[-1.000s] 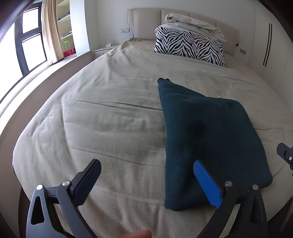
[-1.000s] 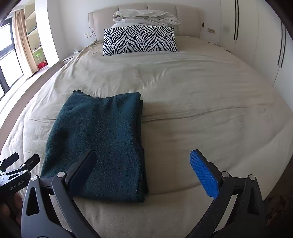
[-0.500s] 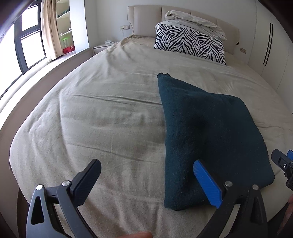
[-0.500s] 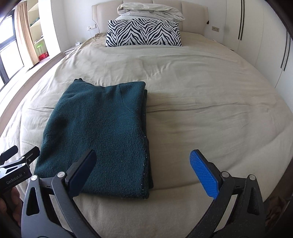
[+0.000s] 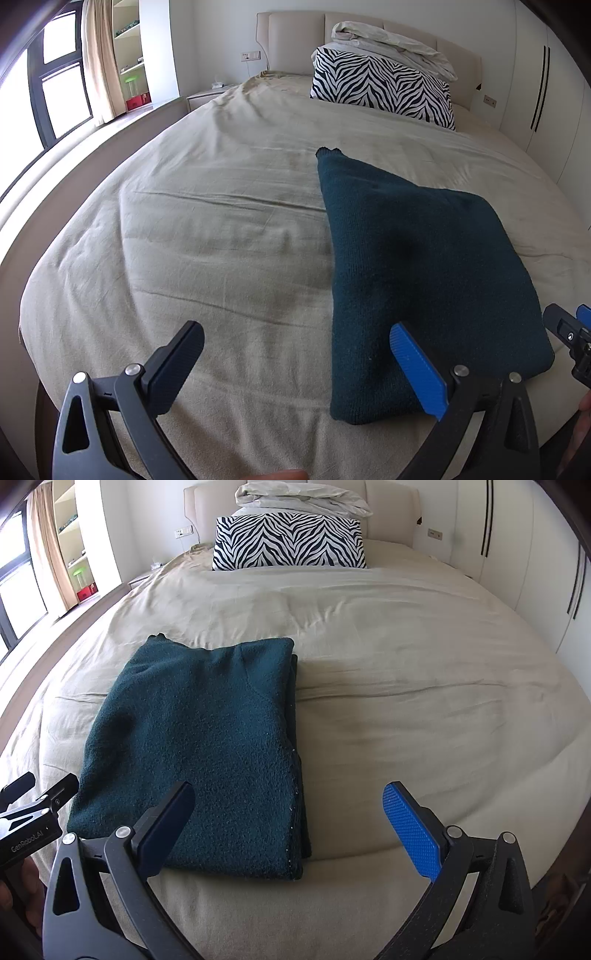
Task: Fold small clothes
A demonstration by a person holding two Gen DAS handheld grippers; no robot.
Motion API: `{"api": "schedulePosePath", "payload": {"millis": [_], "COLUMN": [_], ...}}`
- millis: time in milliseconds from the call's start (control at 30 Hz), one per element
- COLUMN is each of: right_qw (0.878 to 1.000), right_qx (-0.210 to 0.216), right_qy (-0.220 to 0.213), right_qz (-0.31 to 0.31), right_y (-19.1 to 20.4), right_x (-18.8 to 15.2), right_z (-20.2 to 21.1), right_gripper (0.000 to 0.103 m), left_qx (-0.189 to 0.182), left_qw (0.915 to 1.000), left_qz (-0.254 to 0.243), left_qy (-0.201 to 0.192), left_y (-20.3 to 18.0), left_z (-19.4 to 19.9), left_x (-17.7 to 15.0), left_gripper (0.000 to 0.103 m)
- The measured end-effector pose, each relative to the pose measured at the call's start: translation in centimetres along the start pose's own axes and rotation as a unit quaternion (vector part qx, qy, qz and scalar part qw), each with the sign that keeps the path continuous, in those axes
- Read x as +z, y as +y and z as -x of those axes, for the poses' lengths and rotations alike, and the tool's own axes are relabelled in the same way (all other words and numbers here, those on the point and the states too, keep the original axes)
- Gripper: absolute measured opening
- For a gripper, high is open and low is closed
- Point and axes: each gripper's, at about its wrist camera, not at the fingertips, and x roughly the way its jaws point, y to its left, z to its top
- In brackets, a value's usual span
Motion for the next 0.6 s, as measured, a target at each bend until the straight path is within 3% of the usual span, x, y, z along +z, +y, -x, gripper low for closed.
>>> {"api": "schedulePosePath", "payload": {"millis": [600], "right_qw": [1.0], "right_qx": [0.001], "right_qy": [0.005], "right_qz": [-0.002], "right_y": [0.07], "right_x": [-0.28], "right_z": [-0.43], "right_gripper": [0.103], "left_qx": [0.0], "left_qw": [1.0], "left_qz": [0.0], "left_qy": [0.0], "left_y": [-0.08], "left_z": [0.03], "left_x": [-0.06], "left_gripper": [0.103]}}
